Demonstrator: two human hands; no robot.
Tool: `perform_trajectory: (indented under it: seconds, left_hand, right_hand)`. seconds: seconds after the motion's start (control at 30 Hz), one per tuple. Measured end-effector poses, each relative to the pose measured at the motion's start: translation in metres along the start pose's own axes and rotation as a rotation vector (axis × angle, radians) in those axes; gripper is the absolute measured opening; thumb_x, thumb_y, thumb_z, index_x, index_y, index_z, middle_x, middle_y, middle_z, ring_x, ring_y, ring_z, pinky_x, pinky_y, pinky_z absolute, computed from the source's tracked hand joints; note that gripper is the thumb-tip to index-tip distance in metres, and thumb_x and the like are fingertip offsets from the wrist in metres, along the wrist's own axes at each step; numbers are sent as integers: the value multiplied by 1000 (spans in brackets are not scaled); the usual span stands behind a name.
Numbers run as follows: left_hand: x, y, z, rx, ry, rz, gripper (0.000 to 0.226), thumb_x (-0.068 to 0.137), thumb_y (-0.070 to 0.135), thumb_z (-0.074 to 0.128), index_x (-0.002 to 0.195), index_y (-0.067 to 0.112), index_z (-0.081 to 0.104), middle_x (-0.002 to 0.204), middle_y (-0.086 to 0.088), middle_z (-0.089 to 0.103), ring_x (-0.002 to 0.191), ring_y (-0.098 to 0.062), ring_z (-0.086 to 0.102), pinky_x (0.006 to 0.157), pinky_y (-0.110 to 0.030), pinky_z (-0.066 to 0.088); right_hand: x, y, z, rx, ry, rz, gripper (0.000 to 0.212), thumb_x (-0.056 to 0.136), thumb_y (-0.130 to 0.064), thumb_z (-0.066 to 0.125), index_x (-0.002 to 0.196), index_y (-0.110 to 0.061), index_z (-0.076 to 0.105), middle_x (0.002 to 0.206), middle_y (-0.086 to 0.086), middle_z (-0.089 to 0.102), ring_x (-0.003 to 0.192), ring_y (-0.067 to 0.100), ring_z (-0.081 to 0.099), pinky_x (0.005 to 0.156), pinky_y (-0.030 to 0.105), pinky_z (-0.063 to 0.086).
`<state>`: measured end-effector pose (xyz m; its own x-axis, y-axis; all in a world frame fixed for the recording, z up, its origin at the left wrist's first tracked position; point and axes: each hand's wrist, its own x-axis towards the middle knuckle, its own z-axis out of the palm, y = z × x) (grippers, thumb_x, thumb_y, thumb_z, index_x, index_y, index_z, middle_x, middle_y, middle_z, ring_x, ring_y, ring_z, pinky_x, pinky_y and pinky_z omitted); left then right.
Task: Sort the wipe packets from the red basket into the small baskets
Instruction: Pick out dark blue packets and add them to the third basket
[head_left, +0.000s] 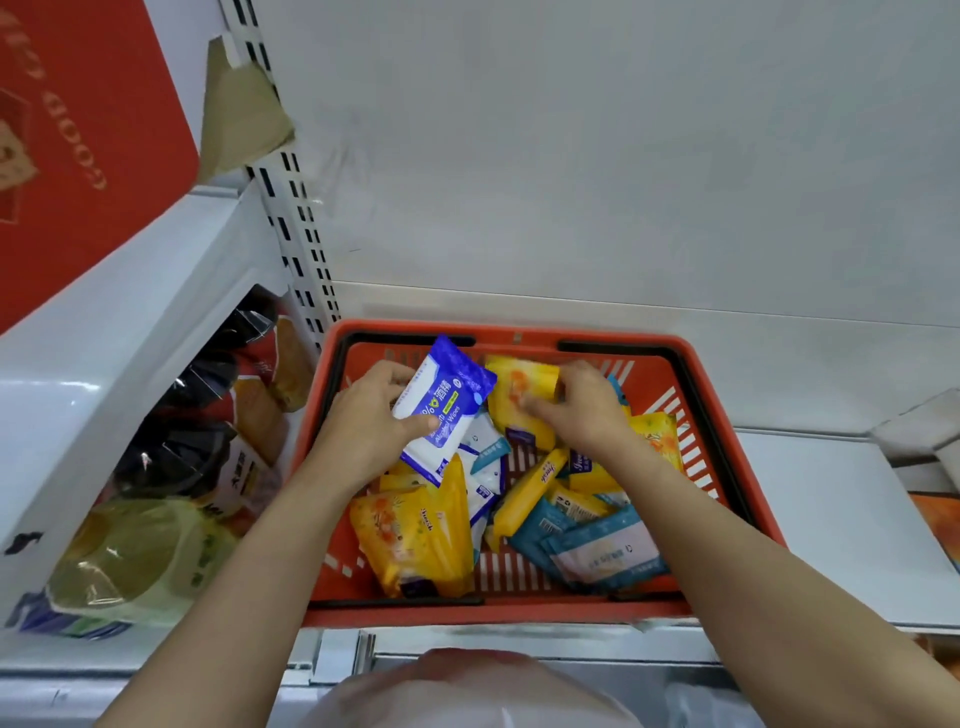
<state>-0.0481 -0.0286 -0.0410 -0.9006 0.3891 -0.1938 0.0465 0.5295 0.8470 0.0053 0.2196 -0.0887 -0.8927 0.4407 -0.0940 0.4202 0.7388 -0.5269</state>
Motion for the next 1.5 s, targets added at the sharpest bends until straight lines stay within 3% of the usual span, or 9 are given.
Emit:
perform_trajectory:
  seconds: [0.13,0.3,0.53,0.87,1.03,1.17,1.3,1.43,1.5]
  left_hand:
    - [2,2,-4,-140,27,20,43,79,20,79,115,18,56,108,-3,70,85,-11,71,62,-25,56]
    - [0,10,-5,-212,32,93,45,82,22,76,123,21,60,108,3,70,92,-13,71,71,-31,60]
    - [3,25,18,-315,-52,130,42,82,9,75,122,13,63,104,-3,73,85,-11,73,71,-30,61]
    - [-58,67,85,-325,-141,289,36,81,8,76,112,21,65,101,0,73,90,-19,71,81,-41,58]
    - [-126,101,157,-325,-216,357,38,76,13,78,109,27,65,98,1,73,85,-17,70,83,-45,58]
    - [-204,120,242,-324,-322,367,36,78,9,77,108,25,64,97,1,73,85,-19,71,84,-48,57]
    - [-283,133,326,-285,-426,367,39,73,22,79,109,31,66,100,2,74,88,-19,72,82,-46,58]
    - [-346,148,392,-284,-484,361,33,81,12,76,110,24,65,96,8,72,80,-5,70,70,-25,58]
    - [-365,157,415,-271,-523,356,32,83,7,74,107,24,63,91,13,69,72,4,67,63,-17,56]
  right_hand:
    - [-20,-15,-30,657,-20,144,39,91,-48,63,120,-22,59,109,-8,69,94,9,68,74,29,58]
    - [-40,-17,-41,902,-6,337,30,90,-38,68,111,-18,63,103,3,74,85,19,75,71,41,62]
    - [-82,-13,-57,1090,25,402,43,80,-11,79,118,-7,62,109,12,73,93,28,73,79,46,60]
    - [-186,34,-106,1192,349,393,50,78,-7,80,122,-1,57,107,18,73,94,34,72,85,51,58]
    - [-273,98,-140,1170,484,383,104,79,4,77,154,-32,14,118,14,66,99,29,71,76,50,60]
    - [-367,174,-164,1038,601,439,78,68,-5,86,128,-36,48,111,8,66,93,28,71,67,57,59]
    - [-460,245,-184,1001,748,582,52,72,-2,83,108,-17,48,90,2,60,59,0,64,44,20,50]
    - [-519,309,-192,861,773,754,64,36,-48,87,82,-29,47,103,7,65,87,26,66,68,44,58]
    - [-534,339,-198,857,775,803,62,36,-47,88,77,-28,46,98,5,64,90,30,67,74,57,57]
